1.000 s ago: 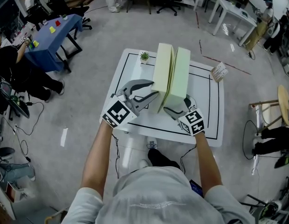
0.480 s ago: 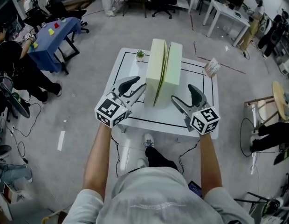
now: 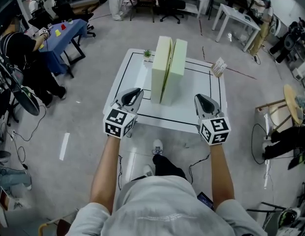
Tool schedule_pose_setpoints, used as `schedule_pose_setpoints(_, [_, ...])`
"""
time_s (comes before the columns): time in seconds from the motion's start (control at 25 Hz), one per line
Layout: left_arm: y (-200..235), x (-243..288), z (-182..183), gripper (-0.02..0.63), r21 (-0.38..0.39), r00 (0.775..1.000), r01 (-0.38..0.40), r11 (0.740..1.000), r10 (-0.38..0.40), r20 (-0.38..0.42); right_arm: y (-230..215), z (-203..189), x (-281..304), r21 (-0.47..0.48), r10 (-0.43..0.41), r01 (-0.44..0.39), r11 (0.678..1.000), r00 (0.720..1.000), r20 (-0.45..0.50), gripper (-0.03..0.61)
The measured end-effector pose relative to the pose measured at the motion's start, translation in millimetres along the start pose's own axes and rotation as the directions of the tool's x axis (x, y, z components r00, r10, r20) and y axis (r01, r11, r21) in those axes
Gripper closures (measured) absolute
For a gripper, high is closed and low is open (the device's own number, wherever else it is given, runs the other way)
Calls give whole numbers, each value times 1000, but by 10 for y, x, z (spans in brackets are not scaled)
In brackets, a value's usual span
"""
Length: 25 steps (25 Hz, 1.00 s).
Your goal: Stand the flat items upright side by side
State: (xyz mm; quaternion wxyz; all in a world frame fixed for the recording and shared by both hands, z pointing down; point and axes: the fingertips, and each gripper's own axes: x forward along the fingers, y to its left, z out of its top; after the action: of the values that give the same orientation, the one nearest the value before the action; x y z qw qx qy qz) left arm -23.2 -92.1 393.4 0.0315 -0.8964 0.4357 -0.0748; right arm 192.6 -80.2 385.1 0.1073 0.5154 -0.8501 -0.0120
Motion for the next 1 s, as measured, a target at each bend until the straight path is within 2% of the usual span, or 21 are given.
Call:
schedule_pose_setpoints(0.12, [-141, -125, 31, 580, 20, 1000, 7, 1000, -7, -2, 28, 118, -229, 1, -11, 11, 1000, 1000, 22, 549])
schedule_pose_setpoints(0.32, [-379, -305, 197, 591, 19, 998, 61, 998, -61, 23, 110, 262, -518, -107, -25, 27, 994, 1000, 15, 551])
schedule_pose_setpoints(0.44, [-490, -363, 295, 591, 56, 997, 72, 996, -74, 32, 162, 309, -629, -102, -19, 21, 995, 1000, 17, 551])
schedule_pose_setpoints(0.72, [-616, -451, 563, 591, 142, 996, 59, 988, -68, 62, 282, 582, -810, -65, 31, -27, 998, 998, 62, 551])
schedule_pose_setpoints(1.0, [-503, -425, 614, 589, 146, 998, 27, 989, -35, 53, 358, 692, -712, -119, 53, -45, 992, 997, 61, 551])
